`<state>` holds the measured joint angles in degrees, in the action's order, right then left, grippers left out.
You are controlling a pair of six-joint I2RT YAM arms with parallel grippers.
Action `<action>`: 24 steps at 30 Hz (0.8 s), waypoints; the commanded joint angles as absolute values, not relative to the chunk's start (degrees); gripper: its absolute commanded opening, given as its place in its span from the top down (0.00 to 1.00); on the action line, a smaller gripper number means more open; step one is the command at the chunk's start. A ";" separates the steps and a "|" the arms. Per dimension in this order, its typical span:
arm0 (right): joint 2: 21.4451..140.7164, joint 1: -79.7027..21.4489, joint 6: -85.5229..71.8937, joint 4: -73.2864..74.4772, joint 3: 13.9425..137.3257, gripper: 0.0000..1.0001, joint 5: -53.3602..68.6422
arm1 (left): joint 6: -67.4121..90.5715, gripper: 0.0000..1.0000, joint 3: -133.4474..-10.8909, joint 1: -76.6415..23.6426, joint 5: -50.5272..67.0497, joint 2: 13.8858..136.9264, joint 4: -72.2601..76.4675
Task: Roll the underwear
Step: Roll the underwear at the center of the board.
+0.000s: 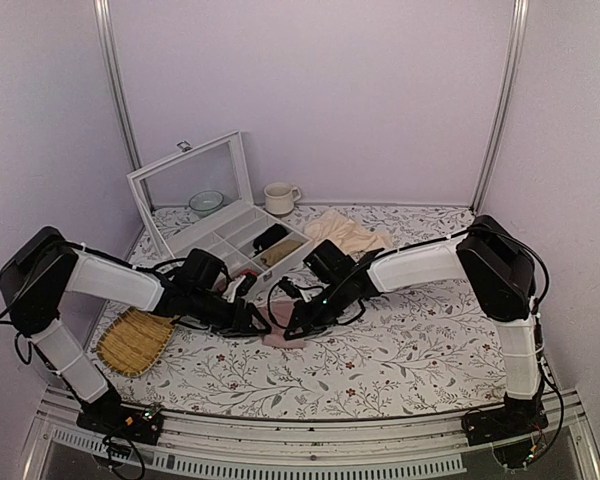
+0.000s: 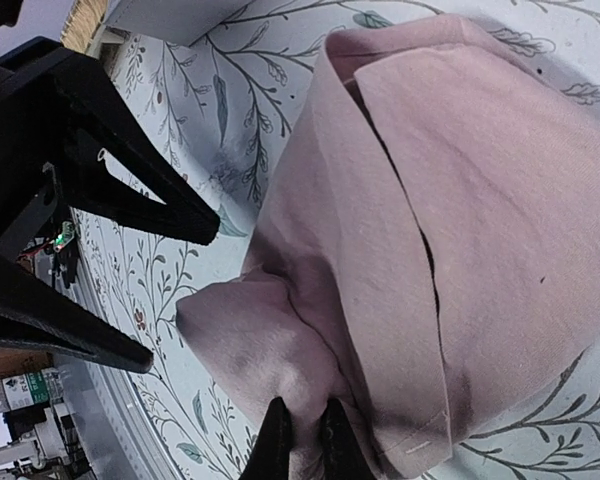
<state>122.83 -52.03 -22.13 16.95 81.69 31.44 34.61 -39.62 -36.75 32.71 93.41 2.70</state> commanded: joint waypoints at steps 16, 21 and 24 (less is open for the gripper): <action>129.83 -51.12 -19.58 25.13 83.75 1.00 27.59 | 36.56 0.53 -41.87 -38.92 33.67 100.17 7.38; 130.20 -51.14 -19.42 25.55 84.21 1.00 27.47 | 36.44 0.57 -42.81 -39.26 34.12 101.54 7.26; 130.26 -51.17 -19.27 25.70 84.29 1.00 27.64 | 36.39 0.61 -43.07 -39.46 33.93 101.95 6.84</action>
<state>124.20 -51.86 -20.27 21.10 84.82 31.92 36.67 -42.00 -38.30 33.65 100.68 6.63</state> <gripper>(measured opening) 0.048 0.403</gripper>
